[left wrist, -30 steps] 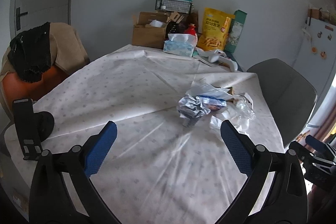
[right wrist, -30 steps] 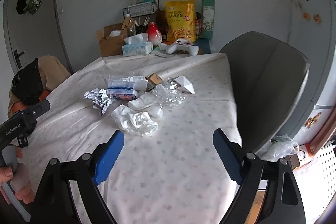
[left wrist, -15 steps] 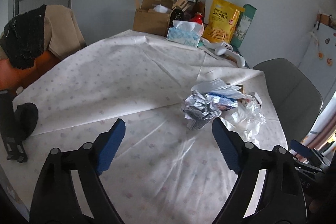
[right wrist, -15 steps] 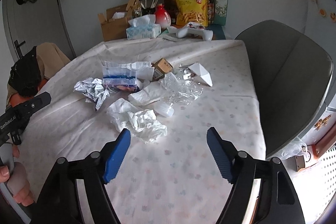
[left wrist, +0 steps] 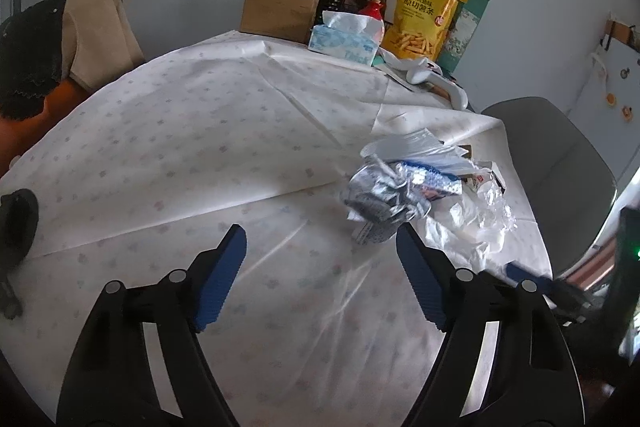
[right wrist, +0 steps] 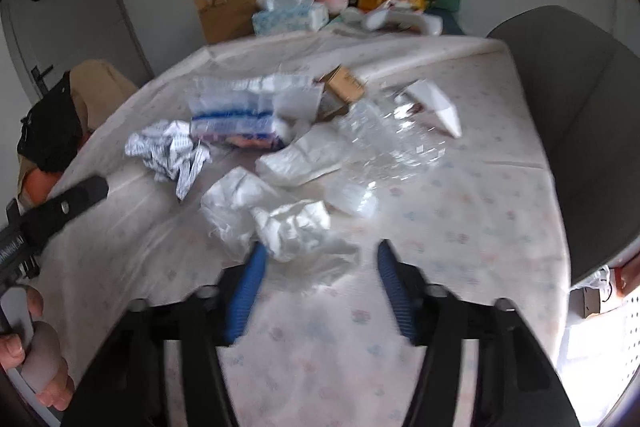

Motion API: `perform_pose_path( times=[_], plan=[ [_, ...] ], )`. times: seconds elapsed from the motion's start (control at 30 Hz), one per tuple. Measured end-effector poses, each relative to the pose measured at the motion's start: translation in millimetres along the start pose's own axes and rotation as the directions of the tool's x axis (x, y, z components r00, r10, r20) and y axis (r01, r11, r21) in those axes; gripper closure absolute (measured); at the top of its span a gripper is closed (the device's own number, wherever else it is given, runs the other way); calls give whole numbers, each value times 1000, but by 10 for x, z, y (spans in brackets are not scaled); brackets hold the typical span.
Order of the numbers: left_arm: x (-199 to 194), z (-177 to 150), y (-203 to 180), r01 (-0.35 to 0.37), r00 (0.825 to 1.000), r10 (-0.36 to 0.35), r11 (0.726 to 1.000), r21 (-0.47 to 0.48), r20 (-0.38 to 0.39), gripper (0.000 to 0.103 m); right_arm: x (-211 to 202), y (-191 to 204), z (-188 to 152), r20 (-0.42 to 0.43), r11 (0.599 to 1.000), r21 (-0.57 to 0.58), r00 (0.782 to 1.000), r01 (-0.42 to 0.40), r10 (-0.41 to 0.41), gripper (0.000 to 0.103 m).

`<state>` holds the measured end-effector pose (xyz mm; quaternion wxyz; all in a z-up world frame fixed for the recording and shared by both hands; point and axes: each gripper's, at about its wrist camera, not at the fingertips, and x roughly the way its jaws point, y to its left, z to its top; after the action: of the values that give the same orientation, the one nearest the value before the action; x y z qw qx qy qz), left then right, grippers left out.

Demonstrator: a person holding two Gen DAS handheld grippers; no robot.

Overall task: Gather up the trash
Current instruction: 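Reach both tools toward the trash and close each on crumpled paper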

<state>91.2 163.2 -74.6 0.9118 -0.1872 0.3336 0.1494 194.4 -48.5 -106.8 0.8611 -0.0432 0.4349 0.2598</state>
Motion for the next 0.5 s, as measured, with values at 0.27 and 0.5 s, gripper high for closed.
perform_pose_path(
  times=[0.27,0.5],
  plan=[
    [291,94,-279,-3,1000,3,1000,-7,-25,26,-44,-29,-67,-13,999,-6,999,-50,50,97],
    [483,128,-316,-3,999,3,1000,5,-50,26,-389,-159,-114,37,1000,29,999,3,-4,98]
  ],
)
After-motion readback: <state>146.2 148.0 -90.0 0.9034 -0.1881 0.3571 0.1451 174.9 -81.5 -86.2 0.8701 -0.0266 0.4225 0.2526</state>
